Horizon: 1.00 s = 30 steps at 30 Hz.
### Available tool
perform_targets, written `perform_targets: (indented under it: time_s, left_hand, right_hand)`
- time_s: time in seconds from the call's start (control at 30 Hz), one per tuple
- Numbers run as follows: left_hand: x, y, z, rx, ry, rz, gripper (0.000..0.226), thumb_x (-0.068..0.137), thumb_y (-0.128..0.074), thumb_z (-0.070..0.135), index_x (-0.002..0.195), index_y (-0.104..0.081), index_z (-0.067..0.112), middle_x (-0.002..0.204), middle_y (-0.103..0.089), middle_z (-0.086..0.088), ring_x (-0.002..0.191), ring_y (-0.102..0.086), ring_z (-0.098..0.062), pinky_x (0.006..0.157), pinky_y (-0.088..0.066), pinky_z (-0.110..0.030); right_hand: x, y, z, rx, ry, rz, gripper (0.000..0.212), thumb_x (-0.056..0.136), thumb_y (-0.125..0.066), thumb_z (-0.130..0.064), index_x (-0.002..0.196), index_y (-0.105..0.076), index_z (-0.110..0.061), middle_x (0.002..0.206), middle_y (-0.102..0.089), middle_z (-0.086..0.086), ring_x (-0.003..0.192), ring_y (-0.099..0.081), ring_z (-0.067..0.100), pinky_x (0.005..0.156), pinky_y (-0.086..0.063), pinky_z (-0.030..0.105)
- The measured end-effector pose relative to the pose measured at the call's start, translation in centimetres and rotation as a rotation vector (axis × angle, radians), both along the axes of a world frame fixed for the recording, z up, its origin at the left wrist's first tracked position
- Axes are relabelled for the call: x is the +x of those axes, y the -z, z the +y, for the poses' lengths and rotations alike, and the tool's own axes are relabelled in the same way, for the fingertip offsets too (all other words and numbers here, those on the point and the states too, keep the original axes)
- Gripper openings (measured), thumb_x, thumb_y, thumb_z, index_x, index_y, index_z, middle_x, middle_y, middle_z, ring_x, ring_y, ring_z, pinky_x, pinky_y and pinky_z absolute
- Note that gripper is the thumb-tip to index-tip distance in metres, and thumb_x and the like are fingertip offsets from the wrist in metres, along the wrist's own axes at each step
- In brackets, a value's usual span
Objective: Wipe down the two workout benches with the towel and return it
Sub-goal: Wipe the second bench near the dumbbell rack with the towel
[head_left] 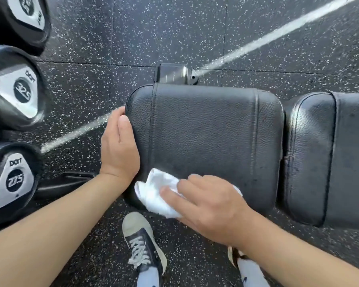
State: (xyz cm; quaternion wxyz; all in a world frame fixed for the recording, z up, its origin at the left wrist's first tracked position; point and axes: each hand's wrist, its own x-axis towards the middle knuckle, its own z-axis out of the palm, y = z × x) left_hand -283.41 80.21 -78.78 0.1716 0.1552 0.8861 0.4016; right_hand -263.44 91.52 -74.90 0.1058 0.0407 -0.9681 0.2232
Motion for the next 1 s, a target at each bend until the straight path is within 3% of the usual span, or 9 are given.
perform_targets:
  time_s: [0.13, 0.23, 0.3, 0.4, 0.57, 0.67, 0.77, 0.9, 1.0]
  left_hand:
    - [0.0, 0.1, -0.1, -0.002, -0.011, 0.007, 0.040, 0.107, -0.025, 0.027, 0.121, -0.059, 0.012, 0.096, -0.055, 0.024, 0.090, -0.045, 0.021, 0.081, -0.032, -0.005]
    - [0.1, 0.1, 0.0, -0.016, -0.008, 0.008, 0.041, 0.107, -0.025, 0.028, 0.125, -0.059, 0.011, 0.100, -0.055, 0.026, 0.091, -0.045, 0.022, 0.083, -0.032, -0.005]
    - [0.0, -0.3, 0.1, -0.014, -0.002, -0.001, 0.044, 0.106, -0.025, 0.029, 0.126, -0.058, 0.008, 0.101, -0.058, 0.017, 0.092, -0.049, 0.010, 0.084, -0.034, -0.011]
    - [-0.3, -0.6, 0.1, -0.036, 0.005, -0.024, 0.048, 0.103, -0.025, 0.030, 0.129, -0.057, 0.004, 0.113, -0.062, -0.004, 0.100, -0.049, -0.012, 0.088, -0.036, -0.025]
    - [-0.1, -0.5, 0.2, -0.022, 0.001, -0.009, 0.043, 0.106, -0.025, 0.031, 0.124, -0.059, 0.011, 0.105, -0.059, 0.009, 0.095, -0.048, -0.003, 0.085, -0.035, -0.019]
    - [0.0, -0.5, 0.1, -0.004, -0.020, -0.014, 0.040, 0.108, -0.028, 0.028, 0.127, -0.060, 0.013, 0.107, -0.060, 0.011, 0.094, -0.048, 0.001, 0.084, -0.033, -0.007]
    - [0.0, -0.6, 0.1, 0.002, -0.035, -0.034, 0.038, 0.109, -0.030, 0.028, 0.131, -0.058, 0.014, 0.115, -0.061, 0.008, 0.102, -0.049, -0.002, 0.085, -0.032, -0.005]
    - [-0.1, -1.0, 0.1, 0.024, -0.031, -0.128, 0.038, 0.111, -0.031, 0.027, 0.138, -0.055, 0.017, 0.130, -0.061, 0.003, 0.117, -0.052, -0.011, 0.100, -0.038, -0.025]
    - [-0.6, -1.4, 0.2, 0.018, 0.038, -0.121, 0.040, 0.111, -0.030, 0.019, 0.145, -0.051, 0.015, 0.143, -0.056, 0.002, 0.128, -0.047, -0.008, 0.104, -0.032, -0.020]
  right_hand:
    - [-4.2, 0.3, 8.6, 0.154, 0.365, 0.113, 0.033, 0.104, -0.062, -0.039, 0.117, -0.076, -0.013, 0.080, -0.059, 0.008, 0.067, -0.057, 0.031, 0.051, -0.045, 0.037]
    - [-8.3, -0.2, 12.2, 0.122, 0.639, 0.022, 0.026, 0.098, -0.061, -0.043, 0.099, -0.070, -0.018, 0.079, -0.047, 0.003, 0.069, -0.056, 0.032, 0.054, -0.032, 0.031]
    - [-9.5, -0.4, 9.5, 0.083, 0.591, 0.023, 0.026, 0.094, -0.066, -0.042, 0.104, -0.072, -0.018, 0.081, -0.052, 0.003, 0.072, -0.059, 0.028, 0.056, -0.035, 0.030]
    - [-6.5, -0.8, 1.6, 0.015, 0.297, 0.004, 0.032, 0.093, -0.072, -0.036, 0.117, -0.076, -0.015, 0.083, -0.061, 0.003, 0.072, -0.058, 0.026, 0.058, -0.047, 0.039]
    - [2.7, -0.5, -0.4, -0.076, -0.067, -0.104, 0.026, 0.096, -0.073, -0.019, 0.118, -0.076, -0.006, 0.082, -0.061, 0.003, 0.066, -0.048, 0.020, 0.053, -0.041, 0.036]
    - [5.2, -0.5, 5.1, 0.016, 0.000, -0.073, 0.029, 0.103, -0.068, -0.029, 0.119, -0.076, -0.006, 0.083, -0.061, 0.005, 0.065, -0.050, 0.024, 0.052, -0.045, 0.038]
    - [5.6, -0.8, 7.3, 0.064, 0.195, -0.081, 0.031, 0.104, -0.065, -0.033, 0.117, -0.077, -0.008, 0.083, -0.060, 0.006, 0.065, -0.054, 0.028, 0.052, -0.049, 0.040]
    - [1.5, -0.7, 0.8, 0.010, 0.346, -0.026, 0.029, 0.098, -0.073, -0.034, 0.113, -0.078, -0.010, 0.079, -0.059, 0.004, 0.065, -0.053, 0.025, 0.053, -0.048, 0.040]
    - [-3.5, -0.2, -3.9, 0.033, 0.283, 0.029, 0.030, 0.099, -0.069, -0.037, 0.109, -0.078, -0.010, 0.079, -0.058, 0.003, 0.065, -0.052, 0.024, 0.054, -0.043, 0.038]
